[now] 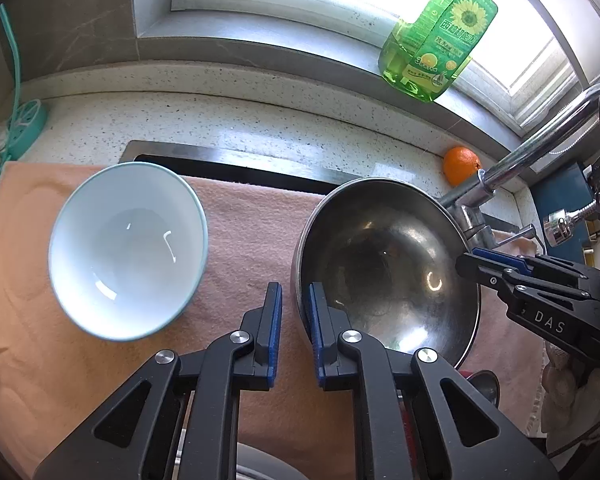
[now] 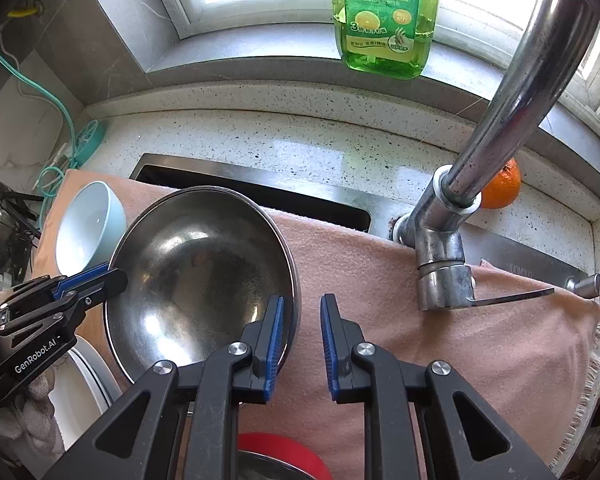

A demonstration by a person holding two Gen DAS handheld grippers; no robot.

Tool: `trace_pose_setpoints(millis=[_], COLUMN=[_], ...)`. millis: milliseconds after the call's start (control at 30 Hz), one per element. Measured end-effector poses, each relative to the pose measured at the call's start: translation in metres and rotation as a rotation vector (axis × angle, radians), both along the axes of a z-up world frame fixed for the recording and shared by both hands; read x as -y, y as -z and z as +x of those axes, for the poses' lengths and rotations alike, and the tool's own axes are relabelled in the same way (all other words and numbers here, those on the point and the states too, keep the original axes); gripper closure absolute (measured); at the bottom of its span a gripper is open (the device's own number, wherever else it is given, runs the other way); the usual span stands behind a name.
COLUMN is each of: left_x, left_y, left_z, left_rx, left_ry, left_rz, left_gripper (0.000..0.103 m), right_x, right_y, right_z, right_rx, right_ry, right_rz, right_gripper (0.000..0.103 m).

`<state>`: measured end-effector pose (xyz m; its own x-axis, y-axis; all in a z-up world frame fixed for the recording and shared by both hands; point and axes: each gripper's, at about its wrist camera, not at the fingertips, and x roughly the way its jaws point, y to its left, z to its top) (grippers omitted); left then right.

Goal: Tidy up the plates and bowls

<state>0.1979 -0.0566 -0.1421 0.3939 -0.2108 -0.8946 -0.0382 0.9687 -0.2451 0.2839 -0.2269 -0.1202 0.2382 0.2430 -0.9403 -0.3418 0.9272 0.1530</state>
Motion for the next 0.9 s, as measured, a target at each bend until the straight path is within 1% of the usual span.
trace_pose_setpoints(millis=[100, 267, 567, 900], left_x=[0.001, 0.003, -0.001, -0.011], left_y=[0.001, 0.0, -0.001, -0.015], left_z=[0.001, 0.0, -0.005, -0.015], left_rx=[-0.002, 0.003, 0.0, 0.036], left_ry=[0.004, 0.009, -0.008, -0.023], left_rz=[-0.001, 0.004, -0.011, -0.02], left_gripper=[0.093, 0.095, 0.095, 0.095], right_x=[-0.001, -0.003, -0.009, -0.015], right_y=[0.002, 0.003, -0.003, -0.008], right_z=[0.001, -0.001, -0.006, -0.013], right_rx=[-0.006, -0.017, 0.003, 0.0], right_ry=[-0.002, -0.005, -0.002, 0.007], right_rz=[-0.004, 0.008, -0.011, -0.005], right_gripper=[0.087, 0.096, 0.097, 0.097])
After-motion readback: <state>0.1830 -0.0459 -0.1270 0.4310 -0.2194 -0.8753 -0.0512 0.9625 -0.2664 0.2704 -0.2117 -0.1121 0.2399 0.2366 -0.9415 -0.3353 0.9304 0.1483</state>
